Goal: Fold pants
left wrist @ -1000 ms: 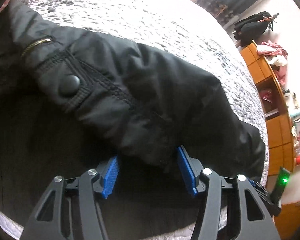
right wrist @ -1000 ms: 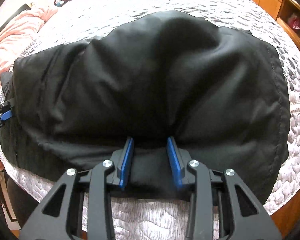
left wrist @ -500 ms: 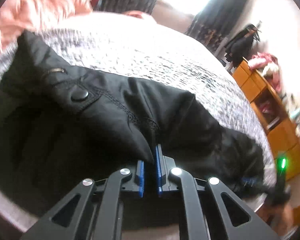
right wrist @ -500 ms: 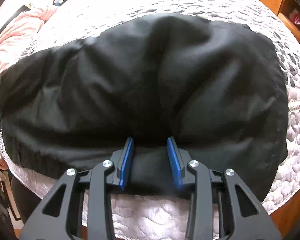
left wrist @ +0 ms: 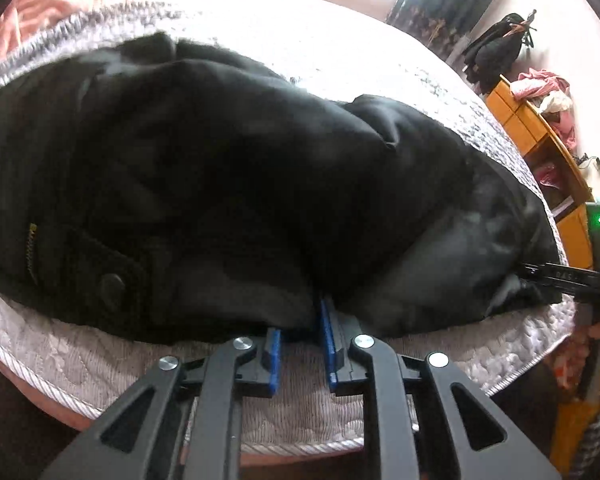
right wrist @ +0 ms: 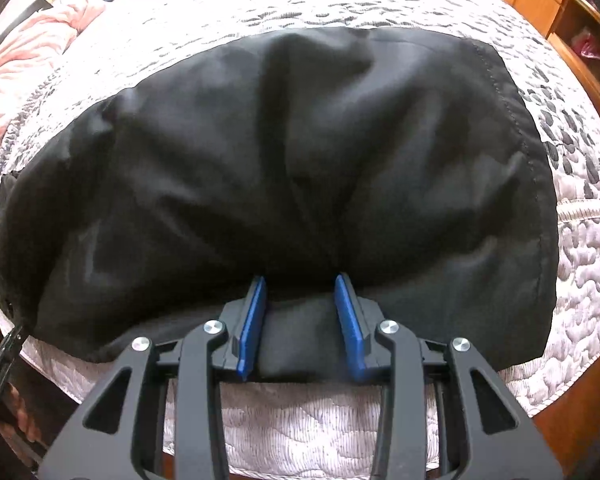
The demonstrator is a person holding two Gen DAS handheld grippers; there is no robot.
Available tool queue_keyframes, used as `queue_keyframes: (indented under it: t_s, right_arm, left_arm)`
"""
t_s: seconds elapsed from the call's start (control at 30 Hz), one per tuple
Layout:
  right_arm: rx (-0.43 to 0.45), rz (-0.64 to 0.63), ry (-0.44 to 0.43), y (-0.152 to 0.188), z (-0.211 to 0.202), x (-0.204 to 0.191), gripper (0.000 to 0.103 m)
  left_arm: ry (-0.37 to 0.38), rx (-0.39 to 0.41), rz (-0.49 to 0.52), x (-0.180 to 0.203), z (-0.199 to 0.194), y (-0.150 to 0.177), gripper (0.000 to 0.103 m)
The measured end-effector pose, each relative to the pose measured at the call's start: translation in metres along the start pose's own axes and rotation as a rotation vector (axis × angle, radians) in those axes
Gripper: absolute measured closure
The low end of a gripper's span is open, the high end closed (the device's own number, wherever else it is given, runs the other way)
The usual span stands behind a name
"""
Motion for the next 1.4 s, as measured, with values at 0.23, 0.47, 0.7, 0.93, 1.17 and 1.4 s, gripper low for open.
queue_keyframes:
  t_s: [0.23, 0.47, 0.7, 0.93, 1.17, 1.4]
  right_arm:
    - [-0.012, -0.005, 0.016, -0.006, 0.005, -0.004, 0.066]
    - [-0.01, 0.005, 0.033, -0.005, 0.004, -0.004, 0.066]
    - [-0.018, 0.015, 0.051, -0.004, 0.003, -0.008, 0.064]
    - [0.035, 0.005, 0.134, -0.012, -0.026, -0.019, 0.052]
    - [0.169, -0.161, -0.12, -0.039, -0.066, -0.112, 0.044]
    - [0.171, -0.427, -0.352, -0.076, -0.046, -0.251, 0.044]
  left_arm:
    - [0.06, -0.057, 0.054, 0.004, -0.039, -0.001, 0.076]
    - [-0.011, 0.04, 0.03, -0.028, -0.086, -0.017, 0.057]
    - [-0.151, 0.102, 0.012, -0.072, -0.057, -0.054, 0.057]
    - [-0.153, 0.037, -0.023, -0.094, -0.031, -0.06, 0.057]
    - [-0.162, 0.063, 0.03, -0.085, -0.041, -0.067, 0.043]
    - [-0.254, 0.056, 0.003, -0.111, -0.037, -0.068, 0.043]
Point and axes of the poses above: each gripper's, at about its wrist camera, not at the fingertips, and z roughly the way its jaws point, x to its right, y to its underside, the point moved 2 cm from there along z, roughly the way its jaws point, and after that the axes turned 7 degrees about y, right-handed, at the moved point
